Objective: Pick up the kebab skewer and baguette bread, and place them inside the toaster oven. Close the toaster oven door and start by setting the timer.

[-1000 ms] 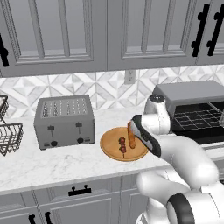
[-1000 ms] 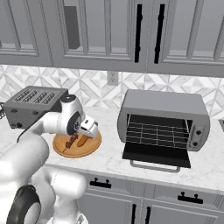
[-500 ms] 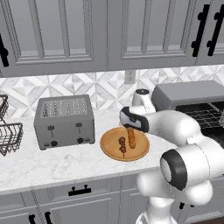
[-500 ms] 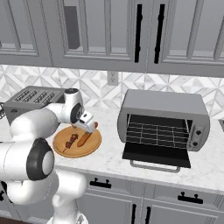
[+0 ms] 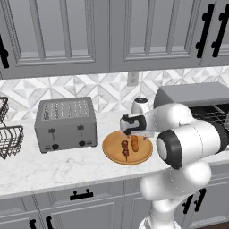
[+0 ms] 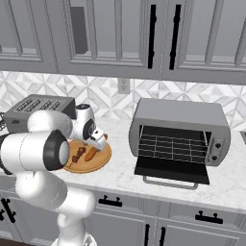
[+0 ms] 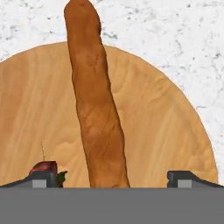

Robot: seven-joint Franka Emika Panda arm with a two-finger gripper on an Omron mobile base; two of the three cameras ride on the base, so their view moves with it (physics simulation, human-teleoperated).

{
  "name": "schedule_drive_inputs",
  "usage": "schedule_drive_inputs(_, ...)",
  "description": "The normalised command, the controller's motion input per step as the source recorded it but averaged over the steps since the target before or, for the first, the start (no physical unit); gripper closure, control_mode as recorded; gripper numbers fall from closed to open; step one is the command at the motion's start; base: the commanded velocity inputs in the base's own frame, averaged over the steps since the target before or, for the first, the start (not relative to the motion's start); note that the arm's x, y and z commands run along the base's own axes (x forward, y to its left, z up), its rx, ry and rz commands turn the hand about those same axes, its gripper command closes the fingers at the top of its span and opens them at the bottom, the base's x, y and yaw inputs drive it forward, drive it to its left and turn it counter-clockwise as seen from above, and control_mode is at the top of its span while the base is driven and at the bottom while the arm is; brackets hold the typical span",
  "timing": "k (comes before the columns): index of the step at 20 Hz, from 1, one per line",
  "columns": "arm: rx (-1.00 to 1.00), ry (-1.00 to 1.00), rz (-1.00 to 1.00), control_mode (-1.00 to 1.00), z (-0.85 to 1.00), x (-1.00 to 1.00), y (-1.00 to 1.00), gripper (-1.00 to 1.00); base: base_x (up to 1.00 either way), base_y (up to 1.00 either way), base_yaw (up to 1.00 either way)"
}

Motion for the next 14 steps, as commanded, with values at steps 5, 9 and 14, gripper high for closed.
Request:
schedule_drive_inputs(5,0.00,0.08,-0.05,-1.00,-0.41,0.43,0.19,-1.00,0.00,0.00,0.00)
schedule_drive_inputs(9,0.00,0.08,-0.03,-1.00,-0.28,0.44,0.09,-1.00,0.00,0.00,0.00)
schedule_drive_inputs(14,0.00,0.02,-0.01,-1.00,-0.20,0.08,-0.02,-1.00,0.00,0.00,0.00)
